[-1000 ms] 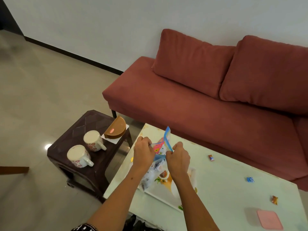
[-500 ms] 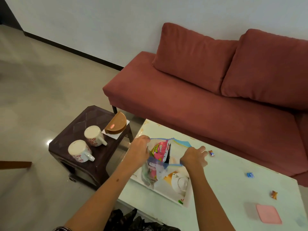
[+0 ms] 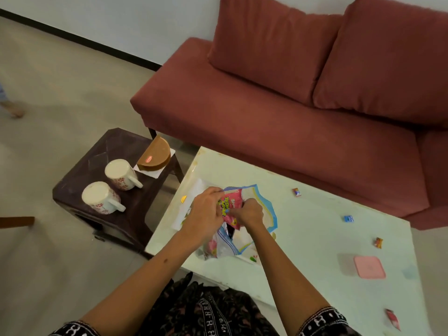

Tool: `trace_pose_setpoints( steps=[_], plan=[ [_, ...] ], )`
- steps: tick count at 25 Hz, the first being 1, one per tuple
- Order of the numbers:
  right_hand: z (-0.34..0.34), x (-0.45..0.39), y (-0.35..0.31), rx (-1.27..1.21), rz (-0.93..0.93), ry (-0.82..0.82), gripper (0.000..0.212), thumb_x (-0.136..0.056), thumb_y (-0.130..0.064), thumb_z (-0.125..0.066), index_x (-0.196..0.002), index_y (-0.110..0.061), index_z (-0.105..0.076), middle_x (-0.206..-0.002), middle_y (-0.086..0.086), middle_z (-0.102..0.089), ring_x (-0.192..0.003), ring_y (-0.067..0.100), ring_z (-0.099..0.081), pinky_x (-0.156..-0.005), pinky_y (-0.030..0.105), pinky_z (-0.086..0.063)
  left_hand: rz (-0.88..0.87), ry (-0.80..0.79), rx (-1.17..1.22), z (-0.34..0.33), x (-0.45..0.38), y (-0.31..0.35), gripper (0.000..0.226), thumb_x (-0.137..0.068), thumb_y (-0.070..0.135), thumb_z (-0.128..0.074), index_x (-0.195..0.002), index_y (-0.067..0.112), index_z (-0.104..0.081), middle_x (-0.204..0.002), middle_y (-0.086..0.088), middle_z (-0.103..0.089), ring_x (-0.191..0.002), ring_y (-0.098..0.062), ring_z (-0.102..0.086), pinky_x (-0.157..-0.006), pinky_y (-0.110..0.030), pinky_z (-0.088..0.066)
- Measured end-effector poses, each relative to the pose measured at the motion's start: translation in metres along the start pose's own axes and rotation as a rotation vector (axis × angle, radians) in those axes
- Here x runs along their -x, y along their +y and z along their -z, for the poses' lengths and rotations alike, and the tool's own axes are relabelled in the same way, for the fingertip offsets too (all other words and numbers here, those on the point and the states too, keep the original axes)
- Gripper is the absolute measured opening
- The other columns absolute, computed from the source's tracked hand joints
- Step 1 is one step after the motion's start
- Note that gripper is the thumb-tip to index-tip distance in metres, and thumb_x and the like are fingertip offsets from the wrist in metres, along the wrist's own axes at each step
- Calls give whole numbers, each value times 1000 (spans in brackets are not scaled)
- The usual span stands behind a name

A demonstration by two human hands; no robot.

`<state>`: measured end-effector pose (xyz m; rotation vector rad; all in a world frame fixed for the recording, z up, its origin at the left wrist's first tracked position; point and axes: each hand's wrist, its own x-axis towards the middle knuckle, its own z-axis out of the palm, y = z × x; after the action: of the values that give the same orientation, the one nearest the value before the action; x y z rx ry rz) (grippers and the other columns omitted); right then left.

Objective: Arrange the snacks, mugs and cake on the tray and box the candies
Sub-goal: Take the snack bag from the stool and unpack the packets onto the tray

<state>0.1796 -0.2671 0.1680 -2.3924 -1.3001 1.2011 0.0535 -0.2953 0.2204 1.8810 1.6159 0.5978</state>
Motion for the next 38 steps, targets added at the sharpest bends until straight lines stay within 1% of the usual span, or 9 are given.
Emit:
trace_pose_setpoints(
  steps=[6,9,13,19,24,28,33,36,38],
  plan=[
    [73,17,-4,179,203,30,24,-78,-25,-69,-89,-4,-71,-76,14,-61,-80,30,-61,-64,25,-36,37,-30,-45,-10,-15,-6,34,-76,0,-59,-110,0,-63,-115,-17,-63,-104,-32,-59,-92,-35,-45],
    [140,24,19,-73,319,229,15,-76,-24,-73,-81,-10,-74,-60,6,-58,-61,18,-51,-61,29,-39,127,-6,-83,-15,-27,-13,39,-80,1,-57,-118,2,-57,-120,-13,-61,-109,-27,-57,-97,-33,-43],
    [181,0,80,-561,224,432,8,-84,-13,-66,-89,-16,-72,-83,14,-71,-72,24,-65,-65,38,-58,184,73,-80,-17,-39,-19,37,-80,-5,-56,-116,-1,-58,-119,-18,-62,-107,-31,-59,-99,-39,-44],
    [87,-79,154,-593,-238,359,13,-89,-8,-57,-84,-3,-68,-79,13,-67,-64,29,-67,-71,47,-59,199,81,-105,-29,-53,-15,37,-80,-9,-53,-116,-4,-59,-122,-20,-60,-109,-34,-58,-99,-42,-44],
    [27,-127,166,-389,-261,192,14,-81,-6,-59,-87,-3,-72,-68,8,-63,-55,20,-63,-49,15,-51,200,41,-98,-38,-53,-9,38,-77,-12,-54,-114,-3,-60,-119,-17,-61,-87,-36,-65,-90,-46,-51],
    [10,-166,172,-393,-310,77,5,-78,-11,-66,-81,-7,-68,-76,12,-65,-60,26,-64,-52,24,-52,228,16,-60,-50,-48,-6,39,-75,-14,-55,-112,-4,-61,-119,-15,-62,-91,-32,-66,-90,-42,-52],
    [21,-177,185,-439,-455,96,58,-78,-16,-71,-130,-8,-48,-122,19,-60,-91,24,-54,-68,29,-46,237,-12,-20,-66,-46,2,41,-78,-11,-55,-117,0,-60,-122,-11,-61,-88,-31,-66,-92,-40,-52],
    [53,-139,161,-541,-292,387,36,-87,-19,-61,-122,-16,-53,-120,12,-63,-101,25,-62,-85,31,-47,218,-36,6,-72,-43,12,42,-79,-10,-54,-119,2,-59,-123,-9,-61,-91,-28,-66,-93,-39,-51],
    [74,-94,135,-647,-29,608,15,-89,-21,-57,-101,-29,-58,-100,-4,-69,-88,15,-65,-77,27,-55,193,-42,11,-75,-41,18,44,-77,-11,-54,-118,4,-59,-121,-8,-62,-91,-25,-66,-94,-35,-51]
  ],
)
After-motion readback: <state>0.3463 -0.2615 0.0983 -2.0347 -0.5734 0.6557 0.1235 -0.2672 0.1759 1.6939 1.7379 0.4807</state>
